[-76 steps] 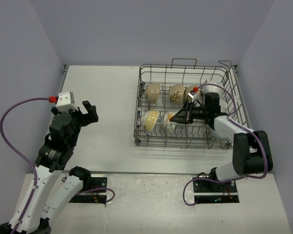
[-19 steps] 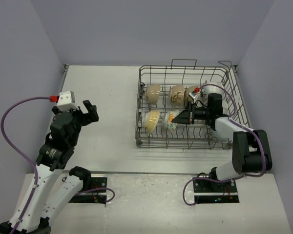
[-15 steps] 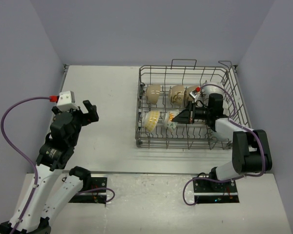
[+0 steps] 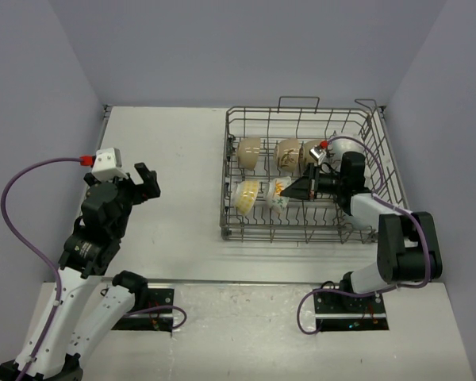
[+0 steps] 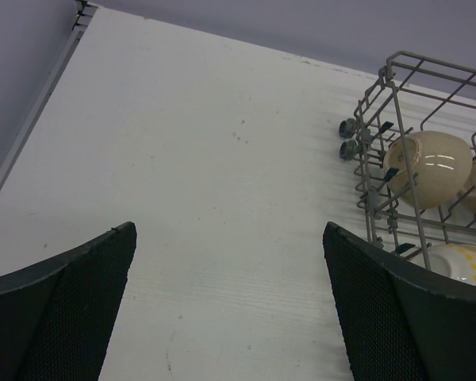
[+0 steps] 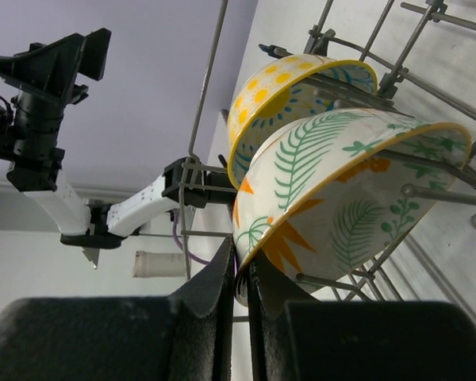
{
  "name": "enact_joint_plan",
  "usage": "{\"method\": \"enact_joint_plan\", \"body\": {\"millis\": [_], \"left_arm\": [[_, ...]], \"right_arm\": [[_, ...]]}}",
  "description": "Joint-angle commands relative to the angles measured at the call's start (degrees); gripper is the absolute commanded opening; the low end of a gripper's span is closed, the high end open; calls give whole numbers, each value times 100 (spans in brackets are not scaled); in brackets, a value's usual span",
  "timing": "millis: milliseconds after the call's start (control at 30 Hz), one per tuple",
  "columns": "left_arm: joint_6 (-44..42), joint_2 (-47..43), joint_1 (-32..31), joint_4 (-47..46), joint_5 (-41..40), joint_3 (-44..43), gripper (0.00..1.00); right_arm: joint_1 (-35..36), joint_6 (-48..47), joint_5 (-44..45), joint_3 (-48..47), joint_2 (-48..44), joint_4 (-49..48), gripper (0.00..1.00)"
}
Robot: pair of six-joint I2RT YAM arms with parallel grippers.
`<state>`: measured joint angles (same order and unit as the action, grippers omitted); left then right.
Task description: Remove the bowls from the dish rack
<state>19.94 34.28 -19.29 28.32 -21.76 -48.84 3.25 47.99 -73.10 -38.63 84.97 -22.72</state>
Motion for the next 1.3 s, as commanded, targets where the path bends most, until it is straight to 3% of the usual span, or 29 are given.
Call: {"method": "enact_joint_plan", "body": {"millis": [0, 233, 433, 500, 533, 567, 667, 833, 867, 967, 1067, 1267], "left_arm": [[-61, 34, -22, -195, -74, 41, 100], [-70, 35, -22, -195, -74, 41, 100], [-61, 35, -22, -195, -65, 32, 100], [-61, 70, -22, -212, -31, 15, 100], [-61, 105, -22, -204, 13, -20, 100], [-52, 218, -22, -186, 57, -73, 100], [53, 612, -22, -46, 478, -590, 100], [255, 1981, -49, 340, 1901, -2399, 100], [256, 2247, -57, 420, 2103, -2715, 100], [247, 3135, -303, 850, 2615, -4051, 100], [247, 3663, -908, 1088, 2475, -5037, 100], [589, 4384, -1648, 1247, 2720, -5452, 100]], "right_arm": [[-17, 264, -1127, -373, -719, -1235, 0], [-17, 290, -1110, -443, -815, -1165, 0], [-35, -88, -961, -628, -955, -549, 0], [-26, -586, -786, -881, -1148, 211, 0], [35, -998, -393, -1083, -1228, 859, 0], [105, -2098, -67, -1651, -1298, 2475, 0], [720, -3397, 1592, -2611, -1588, 4472, 0], [2360, -4208, 4528, -3290, -2098, 5294, 0], [2574, -4375, 5525, -3517, -2072, 5548, 0], [3295, -4849, 6900, -3940, -1871, 6077, 0], [3972, -5543, 7703, -3933, -1870, 6175, 0], [5299, -7091, 9041, -3301, -2344, 5867, 0]]}}
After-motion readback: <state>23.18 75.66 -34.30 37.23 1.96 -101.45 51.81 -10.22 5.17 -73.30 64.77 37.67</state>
